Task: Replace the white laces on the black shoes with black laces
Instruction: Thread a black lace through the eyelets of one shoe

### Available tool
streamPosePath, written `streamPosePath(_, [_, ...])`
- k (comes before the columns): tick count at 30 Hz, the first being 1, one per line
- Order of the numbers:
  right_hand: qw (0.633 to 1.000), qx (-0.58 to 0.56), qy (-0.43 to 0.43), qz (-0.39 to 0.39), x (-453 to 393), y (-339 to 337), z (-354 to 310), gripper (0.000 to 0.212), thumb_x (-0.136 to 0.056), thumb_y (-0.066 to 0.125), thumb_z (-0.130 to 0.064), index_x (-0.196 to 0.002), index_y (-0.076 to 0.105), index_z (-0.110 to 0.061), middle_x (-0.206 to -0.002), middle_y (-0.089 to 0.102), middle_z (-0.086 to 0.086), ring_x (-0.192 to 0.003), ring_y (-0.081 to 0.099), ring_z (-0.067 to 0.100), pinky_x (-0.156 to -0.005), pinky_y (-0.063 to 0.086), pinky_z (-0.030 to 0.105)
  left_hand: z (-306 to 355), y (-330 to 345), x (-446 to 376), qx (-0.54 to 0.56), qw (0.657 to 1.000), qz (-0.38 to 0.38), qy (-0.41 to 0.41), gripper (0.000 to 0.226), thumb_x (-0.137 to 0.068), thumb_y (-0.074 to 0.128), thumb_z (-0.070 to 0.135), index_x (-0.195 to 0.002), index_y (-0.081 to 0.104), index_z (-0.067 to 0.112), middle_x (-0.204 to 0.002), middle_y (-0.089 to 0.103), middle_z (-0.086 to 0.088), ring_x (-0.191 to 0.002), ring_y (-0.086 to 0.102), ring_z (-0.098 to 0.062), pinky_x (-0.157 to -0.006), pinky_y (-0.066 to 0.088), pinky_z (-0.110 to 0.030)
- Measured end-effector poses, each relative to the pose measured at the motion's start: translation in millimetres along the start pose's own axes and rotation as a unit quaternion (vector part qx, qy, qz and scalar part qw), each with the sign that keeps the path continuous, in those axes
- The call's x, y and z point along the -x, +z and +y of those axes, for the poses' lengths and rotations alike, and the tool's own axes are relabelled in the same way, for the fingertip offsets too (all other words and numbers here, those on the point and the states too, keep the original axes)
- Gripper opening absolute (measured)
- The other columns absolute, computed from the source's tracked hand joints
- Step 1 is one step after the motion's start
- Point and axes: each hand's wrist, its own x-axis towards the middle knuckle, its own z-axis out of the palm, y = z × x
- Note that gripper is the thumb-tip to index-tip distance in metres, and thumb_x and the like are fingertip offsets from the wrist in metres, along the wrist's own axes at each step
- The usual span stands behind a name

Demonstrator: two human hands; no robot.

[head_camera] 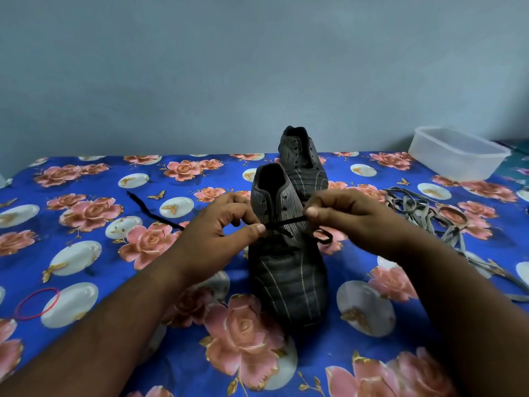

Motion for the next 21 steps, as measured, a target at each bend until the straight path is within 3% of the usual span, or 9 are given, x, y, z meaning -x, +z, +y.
streamPosePath(3, [0.99,-0.12,-0.003,0.078,6,-23,3,0.041,-0.084,0.074,-0.047,-0.089,0.072,-0.006,-0.085,0.068,0.005,-0.081,0.059,0.015,-0.08,0.047,0.028,-5,-2,-1,0.0,1.0,0.009,-0.027,0.024,-0.08,0.062,0.054,-0.076,0.062,0.03,-0.094,0.055,0.008,-0.098,0.054,-0.018,-0.094,0.045,-0.043])
streamPosePath(7, [0.947,-0.289,-0.05,0.135,8,-42,4,0.028,-0.07,0.083,-0.048,-0.071,0.072,-0.022,-0.087,0.068,0.001,-0.077,0.059,0.019,-0.079,0.049,0.034,-7,-1,-2,0.001,0.999,0.003,-0.043,0.026,-0.078,0.061,0.058,-0.074,0.06,0.033,-0.091,0.057,0.007,-0.094,0.056,-0.019,-0.099,0.044,-0.043])
streamPosePath(9, [0.941,-0.304,-0.055,0.134,8,-40,4,0.03,-0.069,0.084,-0.047,-0.071,0.072,-0.02,-0.084,0.066,0.004,-0.075,0.06,0.019,-0.079,0.05,0.034,-7,0,-1,-0.004,0.999,0.0,-0.042,0.027,-0.079,0.061,0.059,-0.076,0.061,0.032,-0.09,0.056,0.008,-0.094,0.056,-0.018,-0.102,0.043,-0.04])
streamPosePath(11, [0.952,-0.281,-0.044,0.117,6,-31,1,0.031,-0.07,0.084,-0.049,-0.073,0.074,-0.02,-0.082,0.064,0.005,-0.073,0.061,0.018,-0.077,0.05,0.032,-4,1,0,-0.02,0.999,0.001,-0.03,0.027,-0.082,0.058,0.063,-0.086,0.064,0.037,-0.096,0.059,0.01,-0.095,0.056,-0.015,-0.091,0.045,-0.031])
streamPosePath(14, [0.98,-0.185,-0.017,0.076,4,-12,-7,0.035,-0.075,0.081,-0.053,-0.078,0.076,-0.019,-0.076,0.065,0.005,-0.07,0.059,0.015,-0.07,0.047,0.026,9,1,4,-0.03,0.999,0.019,-0.003,0.045,-0.084,0.053,0.07,-0.122,0.059,0.047,-0.114,0.055,0.022,-0.11,0.053,-0.007,-0.084,0.037,-0.009])
streamPosePath(15, [0.989,-0.139,-0.018,0.055,4,-5,-10,0.027,-0.081,0.078,-0.048,-0.078,0.076,-0.022,-0.073,0.064,0.003,-0.068,0.056,0.013,-0.067,0.045,0.024,14,2,5,-0.034,0.999,0.021,0.017,0.049,-0.086,0.052,0.069,-0.13,0.055,0.048,-0.119,0.054,0.025,-0.117,0.051,-0.006,-0.09,0.036,-0.011])
streamPosePath(17, [0.994,-0.103,-0.026,0.0,2,7,-15,0.018,-0.091,0.07,-0.027,-0.073,0.075,-0.028,-0.067,0.062,-0.006,-0.065,0.052,0.007,-0.064,0.042,0.019,23,7,6,-0.067,0.995,0.013,0.078,0.045,-0.091,0.05,0.068,-0.13,0.057,0.046,-0.129,0.053,0.024,-0.131,0.046,-0.011,-0.106,0.036,-0.032])
streamPosePath(19, [0.993,-0.113,-0.028,-0.026,1,17,-19,0.022,-0.091,0.066,-0.017,-0.073,0.073,-0.025,-0.065,0.059,-0.008,-0.062,0.05,0.005,-0.061,0.042,0.017,30,11,7,-0.093,0.989,0.009,0.112,0.035,-0.093,0.049,0.065,-0.116,0.064,0.043,-0.128,0.057,0.02,-0.133,0.046,-0.016,-0.108,0.034,-0.05])
streamPosePath(21, [0.992,-0.117,-0.03,-0.025,-1,20,-21,0.016,-0.091,0.065,-0.017,-0.077,0.071,-0.014,-0.065,0.059,-0.005,-0.062,0.05,0.007,-0.06,0.042,0.018,32,12,6,-0.086,0.991,0.018,0.1,0.022,-0.091,0.055,0.061,-0.098,0.065,0.042,-0.122,0.059,0.02,-0.13,0.047,-0.015,-0.105,0.035,-0.054])
